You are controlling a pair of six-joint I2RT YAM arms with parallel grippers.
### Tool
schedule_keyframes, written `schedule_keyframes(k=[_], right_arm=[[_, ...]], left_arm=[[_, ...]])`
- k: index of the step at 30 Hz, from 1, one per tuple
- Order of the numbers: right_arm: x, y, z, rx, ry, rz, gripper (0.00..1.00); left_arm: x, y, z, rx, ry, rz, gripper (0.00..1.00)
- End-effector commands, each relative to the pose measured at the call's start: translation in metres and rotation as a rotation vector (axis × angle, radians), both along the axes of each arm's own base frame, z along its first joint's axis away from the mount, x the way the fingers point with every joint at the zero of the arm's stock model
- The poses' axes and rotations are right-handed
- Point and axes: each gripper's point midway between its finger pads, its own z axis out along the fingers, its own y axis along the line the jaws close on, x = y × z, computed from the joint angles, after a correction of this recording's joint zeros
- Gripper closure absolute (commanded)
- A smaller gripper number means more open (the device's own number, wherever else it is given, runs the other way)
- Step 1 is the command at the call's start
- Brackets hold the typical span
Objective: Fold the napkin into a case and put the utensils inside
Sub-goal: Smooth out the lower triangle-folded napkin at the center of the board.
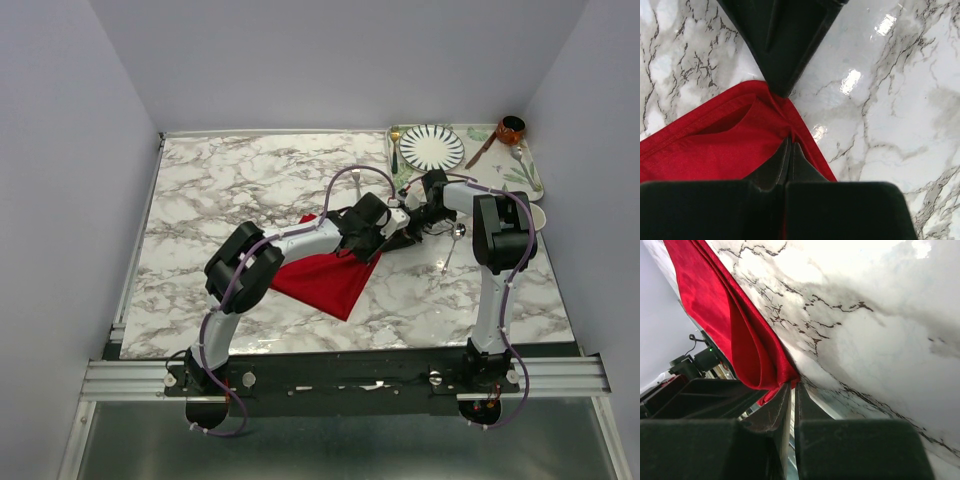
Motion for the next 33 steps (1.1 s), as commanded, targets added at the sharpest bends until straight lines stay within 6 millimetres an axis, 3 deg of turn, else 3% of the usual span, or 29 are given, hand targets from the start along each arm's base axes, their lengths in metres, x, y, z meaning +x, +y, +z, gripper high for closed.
schedule_keyframes(k=[1, 7, 11, 12, 15, 17, 20, 23, 24, 28, 33], right_arm=[[-0.010, -0.004, -0.018, -0.020, 0.079, -0.021, 0.85], [-0.011, -0.003, -0.017, -0.019, 0.074, -0.020, 0.85], [-0.010, -0.004, -0.015, -0.019, 0.070, -0.019, 0.85], [-0.009, -0.003, -0.013, -0.018, 0.060, -0.014, 0.85], [-0.005, -0.006, 0.000, -0.022, 0.018, 0.011, 0.85], [-0.005, -0.008, 0.009, -0.028, -0.012, 0.032, 0.83], [-0.004, -0.010, 0.028, -0.027, -0.065, 0.051, 0.78], [-0.010, -0.011, 0.042, -0.030, -0.097, 0.070, 0.68], [-0.012, -0.011, 0.043, -0.026, -0.096, 0.071, 0.66], [-0.023, -0.006, 0.051, 0.022, -0.067, 0.056, 0.46], [-0.017, 0.001, 0.043, 0.031, -0.040, 0.035, 0.43]], left_arm=[[-0.008, -0.009, 0.019, -0.050, -0.005, -0.032, 1.00], [-0.013, -0.011, 0.019, -0.052, 0.003, -0.042, 1.00], [-0.009, -0.007, 0.019, -0.041, 0.000, -0.025, 0.65], [-0.007, -0.005, 0.021, -0.040, 0.007, -0.019, 0.62], [0.002, 0.008, 0.043, -0.103, 0.041, 0.003, 0.55], [0.017, 0.026, 0.072, -0.168, 0.028, 0.029, 0.51], [0.015, 0.048, 0.097, -0.241, 0.060, -0.002, 0.48], [0.016, 0.086, 0.092, -0.208, 0.104, -0.038, 0.48], [0.013, 0.105, 0.083, -0.166, 0.141, -0.040, 0.50], [-0.004, 0.143, 0.056, -0.048, 0.134, -0.149, 0.58], [-0.035, 0.169, 0.022, 0.041, 0.196, -0.172, 0.66]])
